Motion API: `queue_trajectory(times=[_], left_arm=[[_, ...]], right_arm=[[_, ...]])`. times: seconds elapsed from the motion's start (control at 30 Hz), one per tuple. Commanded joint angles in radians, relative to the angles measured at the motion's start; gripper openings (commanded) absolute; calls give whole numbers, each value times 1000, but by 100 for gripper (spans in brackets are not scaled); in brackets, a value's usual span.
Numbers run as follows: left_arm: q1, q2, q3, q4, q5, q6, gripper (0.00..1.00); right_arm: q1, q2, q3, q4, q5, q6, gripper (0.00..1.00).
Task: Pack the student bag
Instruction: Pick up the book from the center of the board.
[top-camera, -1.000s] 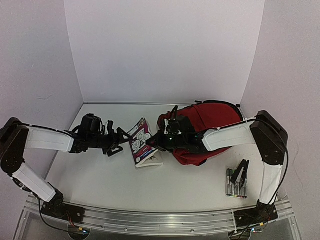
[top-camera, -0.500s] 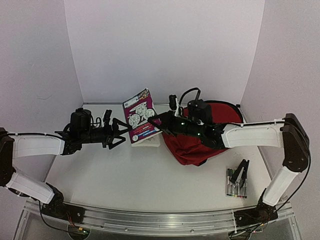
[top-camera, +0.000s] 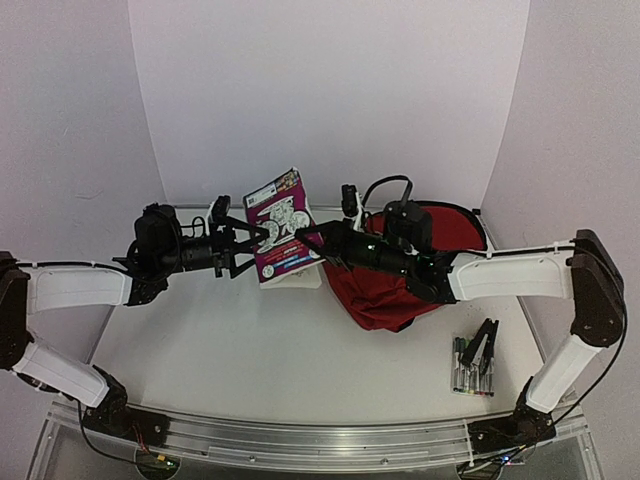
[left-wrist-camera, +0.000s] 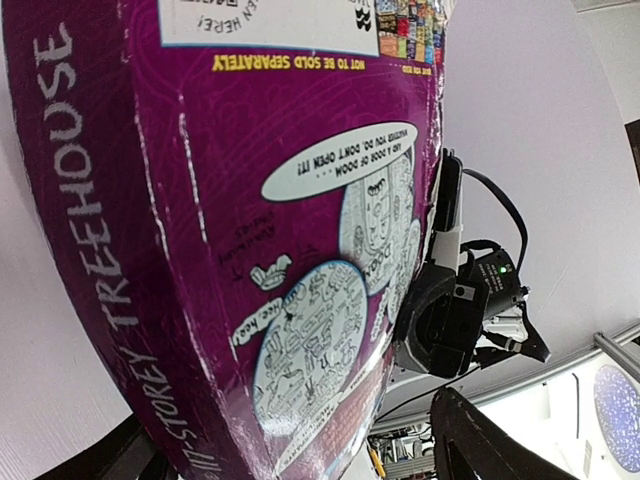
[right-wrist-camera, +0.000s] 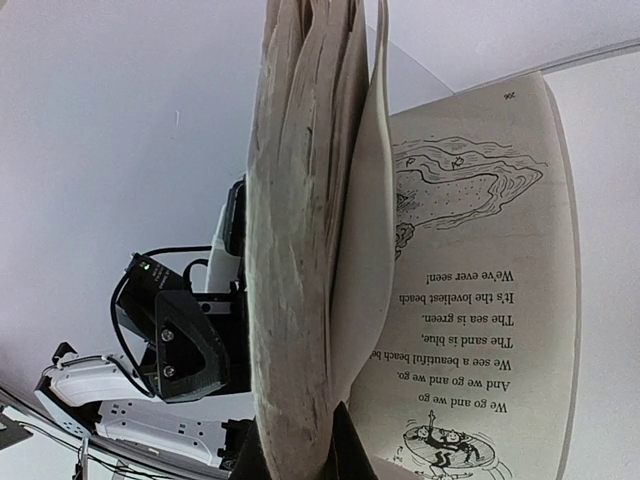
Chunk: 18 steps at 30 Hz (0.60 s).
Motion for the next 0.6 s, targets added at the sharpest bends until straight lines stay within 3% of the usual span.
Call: queue_trajectory(times=[0.0,0.1,0.17,0.37,0.43,0.57], left_arm=[[-7,28,45,97,23,-27,84],[-11,51,48,137,28,-46,82],[-13,64,54,160,33,-55,74],[-13,73,47,152,16,-57,31],[-13,65,31,149,2,-58,19],[-13,41,15,85,-5,-32,1]], right_arm=[[11,-69,-4,201,-41,33,0],[11,-75,-16,213,-40,39,0],[13,-73,-24,214,-36,37,0],[12,-75,-62,193,3,13,0],[12,-88,-73,157,30,-13,12],[11,-135,-70,-7,110,-109,58]])
